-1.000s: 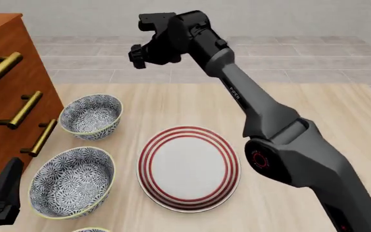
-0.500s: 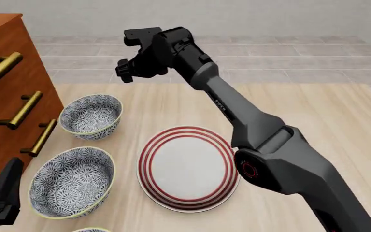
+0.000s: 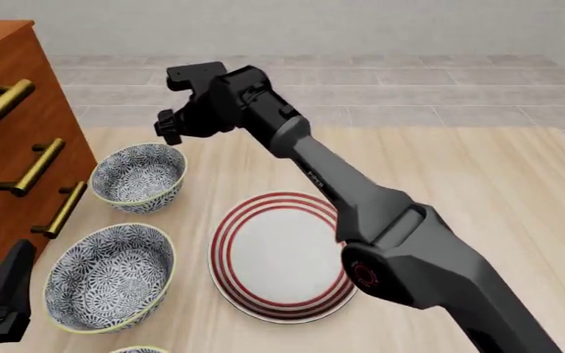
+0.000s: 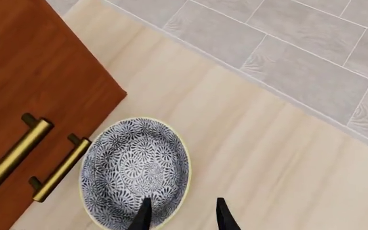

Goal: Pick up the bowl and put it in the front on the plate.

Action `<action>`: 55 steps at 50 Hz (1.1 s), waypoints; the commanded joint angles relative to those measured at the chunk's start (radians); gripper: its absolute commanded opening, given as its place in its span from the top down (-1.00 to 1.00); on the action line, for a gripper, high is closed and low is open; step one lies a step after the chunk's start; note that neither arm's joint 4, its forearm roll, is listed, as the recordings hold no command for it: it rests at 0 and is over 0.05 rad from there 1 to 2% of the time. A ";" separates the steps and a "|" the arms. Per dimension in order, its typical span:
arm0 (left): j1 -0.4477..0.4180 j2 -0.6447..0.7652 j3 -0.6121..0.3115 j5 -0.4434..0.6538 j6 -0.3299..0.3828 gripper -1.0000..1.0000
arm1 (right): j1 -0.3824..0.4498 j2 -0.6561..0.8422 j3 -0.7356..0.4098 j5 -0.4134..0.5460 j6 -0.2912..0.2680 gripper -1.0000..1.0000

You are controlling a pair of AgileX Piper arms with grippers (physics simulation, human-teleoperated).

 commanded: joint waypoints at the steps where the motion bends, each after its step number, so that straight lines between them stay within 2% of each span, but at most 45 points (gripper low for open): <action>1: 0.000 0.000 0.000 0.000 0.000 -1.00 | 0.018 0.030 0.000 -0.022 0.014 -1.00; 22: 0.000 0.000 0.000 0.000 0.000 -1.00 | 0.018 0.088 0.000 -0.064 0.047 -1.00; 55: 0.000 0.000 0.000 0.000 0.000 -1.00 | 0.025 0.160 0.000 -0.111 0.066 -1.00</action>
